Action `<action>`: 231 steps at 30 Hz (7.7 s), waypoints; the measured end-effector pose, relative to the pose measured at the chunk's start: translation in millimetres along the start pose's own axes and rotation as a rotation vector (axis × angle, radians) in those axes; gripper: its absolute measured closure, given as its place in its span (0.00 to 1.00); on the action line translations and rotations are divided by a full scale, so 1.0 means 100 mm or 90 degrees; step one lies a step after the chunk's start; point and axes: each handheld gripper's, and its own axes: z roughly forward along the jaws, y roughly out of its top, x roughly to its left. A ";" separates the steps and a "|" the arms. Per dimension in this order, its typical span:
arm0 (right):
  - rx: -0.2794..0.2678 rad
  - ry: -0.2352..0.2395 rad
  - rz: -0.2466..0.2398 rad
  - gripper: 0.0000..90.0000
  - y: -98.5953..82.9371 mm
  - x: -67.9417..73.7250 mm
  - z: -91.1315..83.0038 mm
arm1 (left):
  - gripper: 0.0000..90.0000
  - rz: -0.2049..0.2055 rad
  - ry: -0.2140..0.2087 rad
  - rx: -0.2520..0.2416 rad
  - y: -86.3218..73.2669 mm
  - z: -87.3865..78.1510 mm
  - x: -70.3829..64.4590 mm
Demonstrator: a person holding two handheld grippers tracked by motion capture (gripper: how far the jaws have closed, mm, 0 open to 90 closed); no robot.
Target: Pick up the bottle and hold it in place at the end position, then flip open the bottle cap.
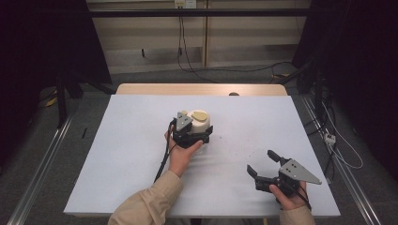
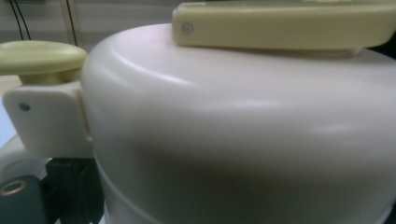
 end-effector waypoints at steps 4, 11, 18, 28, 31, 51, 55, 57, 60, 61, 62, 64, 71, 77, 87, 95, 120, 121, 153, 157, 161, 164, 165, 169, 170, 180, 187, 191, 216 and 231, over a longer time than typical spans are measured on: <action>-0.001 0.001 0.001 0.08 0.00 0.00 0.00 | 0.06 0.000 0.005 0.003 -0.01 0.01 0.01; 0.001 0.004 -0.002 0.08 0.00 0.00 0.00 | 0.06 0.003 0.010 0.004 -0.02 0.03 0.01; -0.002 0.003 -0.002 0.09 0.00 0.00 -0.01 | 0.06 0.015 0.009 0.002 0.05 0.05 0.00; -0.002 0.005 -0.001 0.09 0.00 0.00 -0.01 | 0.06 0.016 0.012 0.005 0.05 0.11 -0.01; -0.002 0.006 -0.002 0.09 0.00 0.00 -0.01 | 0.06 0.014 0.016 0.005 0.03 0.13 0.00; -0.004 0.005 -0.003 0.09 0.00 0.00 -0.01 | 0.06 0.007 0.026 0.010 0.01 0.16 0.07; -0.005 0.005 0.000 0.09 0.00 0.00 -0.01 | 0.06 0.008 0.027 0.007 0.01 0.17 0.07; -0.006 0.005 0.000 0.09 0.00 0.00 -0.01 | 0.06 0.006 0.029 0.006 0.01 0.17 0.07; -0.007 0.004 0.000 0.08 0.01 0.00 -0.01 | 0.06 0.003 0.030 0.008 0.00 0.17 0.08; -0.007 0.005 0.000 0.09 0.01 0.00 -0.01 | 0.06 0.005 0.032 0.008 0.00 0.17 0.08; -0.007 0.004 0.002 0.08 0.01 0.00 -0.01 | 0.06 0.006 0.031 0.008 0.00 0.17 0.09; -0.006 0.005 0.002 0.09 0.00 0.00 -0.01 | 0.06 0.005 0.032 0.008 0.00 0.18 0.09; -0.006 0.009 -0.005 0.08 0.01 0.00 -0.01 | 0.06 0.011 0.030 0.009 -0.01 0.19 0.08; -0.009 0.007 -0.002 0.08 0.01 0.00 -0.01 | 0.06 0.011 0.034 0.009 -0.01 0.19 0.08; -0.007 0.009 -0.007 0.08 0.01 0.01 -0.01 | 0.06 0.020 0.031 0.007 -0.01 0.20 0.06; -0.008 0.009 -0.005 0.08 0.01 0.01 -0.01 | 0.06 0.019 0.034 0.007 -0.03 0.22 0.05; 0.002 0.021 -0.017 0.08 0.01 0.05 0.04 | 0.06 0.038 0.035 0.010 -0.07 0.22 -0.01; 0.002 0.022 -0.017 0.08 0.01 0.06 0.05 | 0.06 0.037 0.035 0.011 -0.08 0.22 -0.01; 0.034 0.040 0.001 0.06 0.03 0.08 0.33 | 0.06 0.040 0.029 -0.004 -0.13 0.20 0.00; 0.040 0.051 0.002 0.05 0.05 0.07 0.40 | 0.06 0.041 0.027 -0.005 -0.13 0.20 0.01; 0.051 0.050 -0.004 0.05 0.08 0.09 0.45 | 0.06 0.041 0.026 -0.004 -0.13 0.20 0.01; 0.049 0.047 -0.004 0.05 0.12 0.11 0.48 | 0.06 0.042 0.029 -0.004 -0.13 0.20 0.00; 0.048 0.051 -0.001 0.05 0.13 0.11 0.50 | 0.06 0.041 0.027 -0.004 -0.13 0.20 0.01; 0.047 0.042 0.017 0.09 0.16 0.09 0.54 | 0.06 0.041 0.027 -0.003 -0.13 0.20 0.01; 0.050 0.041 0.024 0.08 0.17 0.08 0.55 | 0.06 0.041 0.028 -0.003 -0.13 0.20 0.00; 0.049 0.033 0.047 0.13 0.28 0.03 0.71 | 0.06 0.043 0.029 -0.003 -0.13 0.20 0.01; 0.056 0.031 0.036 0.19 0.38 0.03 0.80 | 0.06 0.043 0.029 -0.003 -0.13 0.20 0.00; 0.060 0.042 0.036 0.25 0.42 0.04 0.86 | 0.06 0.043 0.029 -0.002 -0.13 0.20 0.01; 0.082 0.085 0.044 0.71 0.59 0.05 1.02 | 0.06 0.046 0.030 0.001 -0.13 0.19 0.00; 0.097 0.114 0.042 0.94 0.69 0.10 1.12 | 0.06 0.044 0.029 0.002 -0.13 0.20 0.00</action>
